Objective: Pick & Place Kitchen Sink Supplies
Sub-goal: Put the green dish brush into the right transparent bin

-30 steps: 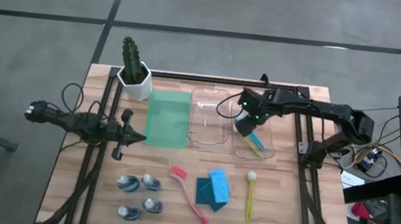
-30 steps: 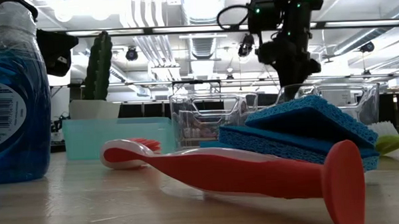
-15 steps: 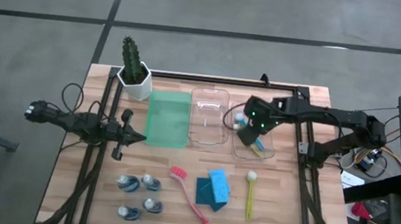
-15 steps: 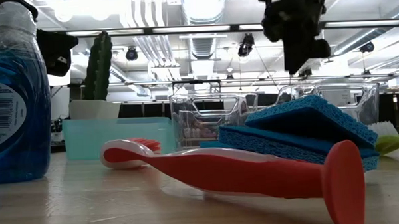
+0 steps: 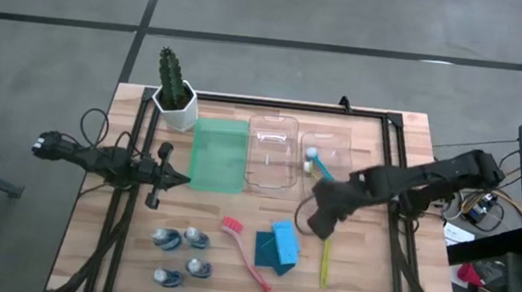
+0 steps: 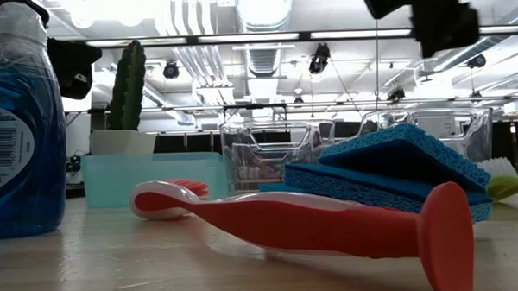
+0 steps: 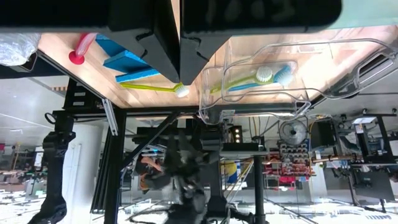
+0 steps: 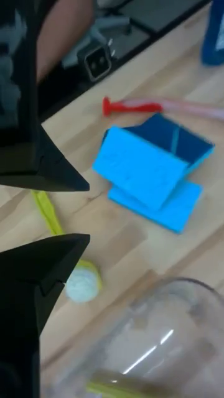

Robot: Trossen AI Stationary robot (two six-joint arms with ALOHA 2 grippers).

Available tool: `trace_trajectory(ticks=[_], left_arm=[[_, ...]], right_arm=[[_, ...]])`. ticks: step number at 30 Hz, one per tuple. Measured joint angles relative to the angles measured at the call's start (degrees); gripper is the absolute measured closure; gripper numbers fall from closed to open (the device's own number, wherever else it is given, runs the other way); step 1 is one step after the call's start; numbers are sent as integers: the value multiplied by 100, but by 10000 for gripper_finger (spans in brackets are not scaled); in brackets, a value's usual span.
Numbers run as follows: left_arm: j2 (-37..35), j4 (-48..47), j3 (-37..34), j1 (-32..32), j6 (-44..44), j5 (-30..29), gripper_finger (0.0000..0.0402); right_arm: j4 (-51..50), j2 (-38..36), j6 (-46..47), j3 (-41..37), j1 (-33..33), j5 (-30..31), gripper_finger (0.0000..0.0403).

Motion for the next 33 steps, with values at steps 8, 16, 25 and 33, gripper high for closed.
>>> trace_trajectory(ticks=[8, 16, 25, 33], left_arm=[[0, 0, 0, -1, 1, 0, 399], [0, -1, 0, -1, 0, -1, 399], [-1, 0, 0, -2, 1, -1, 399], [-1, 0, 0, 0, -1, 0, 399]], right_arm=[[-266, 616, 1074, -2, 831, 6, 244], [-243, 1497, 1790, -2, 1242, -84, 241], [-232, 2081, 1969, -2, 1242, -239, 231], [-213, 2086, 2517, -70, 1329, 136, 231]])
